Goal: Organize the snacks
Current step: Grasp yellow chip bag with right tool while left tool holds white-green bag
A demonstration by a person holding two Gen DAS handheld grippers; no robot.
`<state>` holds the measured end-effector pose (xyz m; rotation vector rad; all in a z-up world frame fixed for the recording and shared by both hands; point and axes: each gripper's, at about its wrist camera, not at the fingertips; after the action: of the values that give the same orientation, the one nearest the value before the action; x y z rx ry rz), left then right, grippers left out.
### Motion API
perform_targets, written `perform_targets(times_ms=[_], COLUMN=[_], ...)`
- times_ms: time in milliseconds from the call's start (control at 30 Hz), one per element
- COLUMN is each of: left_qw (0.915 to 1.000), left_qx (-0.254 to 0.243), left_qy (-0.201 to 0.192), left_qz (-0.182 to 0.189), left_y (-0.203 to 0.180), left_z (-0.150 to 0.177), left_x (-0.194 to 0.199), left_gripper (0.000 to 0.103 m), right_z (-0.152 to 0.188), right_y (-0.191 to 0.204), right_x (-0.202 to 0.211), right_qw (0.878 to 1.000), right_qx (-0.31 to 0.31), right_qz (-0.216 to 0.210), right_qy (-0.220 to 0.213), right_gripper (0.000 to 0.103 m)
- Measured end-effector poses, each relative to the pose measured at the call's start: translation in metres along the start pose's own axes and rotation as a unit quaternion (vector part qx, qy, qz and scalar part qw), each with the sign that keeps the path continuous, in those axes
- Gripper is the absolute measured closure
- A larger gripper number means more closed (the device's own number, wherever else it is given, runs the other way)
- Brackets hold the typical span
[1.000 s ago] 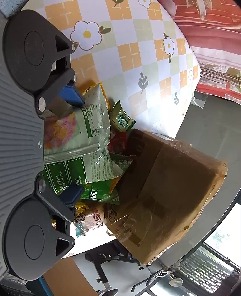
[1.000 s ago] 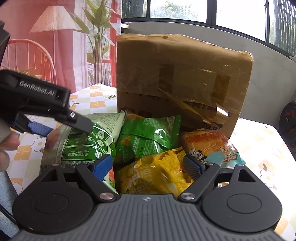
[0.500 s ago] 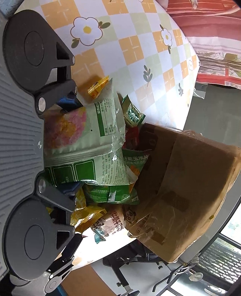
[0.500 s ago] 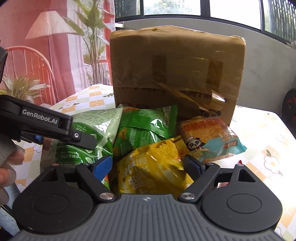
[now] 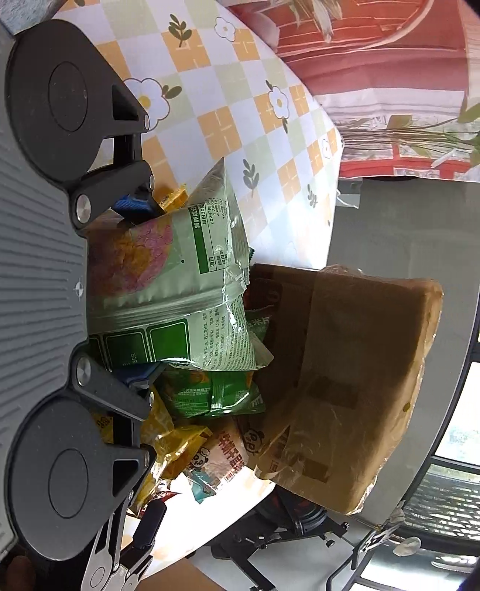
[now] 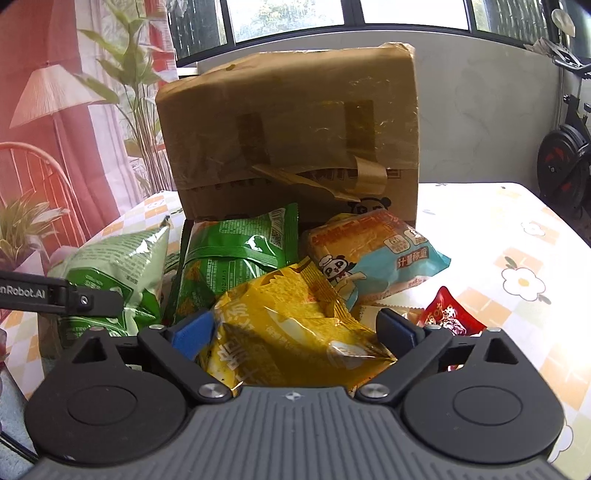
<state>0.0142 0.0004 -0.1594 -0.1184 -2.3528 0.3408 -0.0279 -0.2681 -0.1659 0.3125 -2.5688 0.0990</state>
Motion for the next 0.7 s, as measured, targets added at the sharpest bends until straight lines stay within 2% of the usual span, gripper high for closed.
perform_targets(times_ms=[167,300,500,700], left_qw=[0.9998,0.9996,0.9994,0.9995], left_qx=[-0.010,-0.015,-0.020,-0.018], left_qy=[-0.016,-0.016,-0.007,0.005], left_qz=[0.008,0.015,0.027,0.025], left_y=[-0.006,-0.006,-0.004,0.000], left_z=[0.000,0.002,0.005,0.007], left_x=[0.004,0.002,-0.002,-0.006], left_gripper=[0.029,0.029,0.029,0.029], right_z=[0.001,0.003,0.013,0.010], right_y=[-0.008,-0.018,-0.026,-0.011], right_x=[0.001,0.008,0.004,0.005], right_qw=[0.999,0.997,0.993,0.995], right_qx=[-0.031,-0.071,-0.122,-0.092], right_qz=[-0.001,0.020,-0.002,-0.028], right_qy=[-0.005,-0.019,-0.002,-0.004], right_gripper=[0.006,0.006,0.006,0.005])
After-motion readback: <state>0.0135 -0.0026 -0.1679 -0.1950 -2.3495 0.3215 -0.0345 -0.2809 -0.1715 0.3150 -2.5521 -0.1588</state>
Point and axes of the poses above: each gripper's, at about its wrist camera, not at the fingertips, and x roughly against the way its jaws point, y to its left, z to its underside, and after that the axes turned 12 degrees about x, right-handed
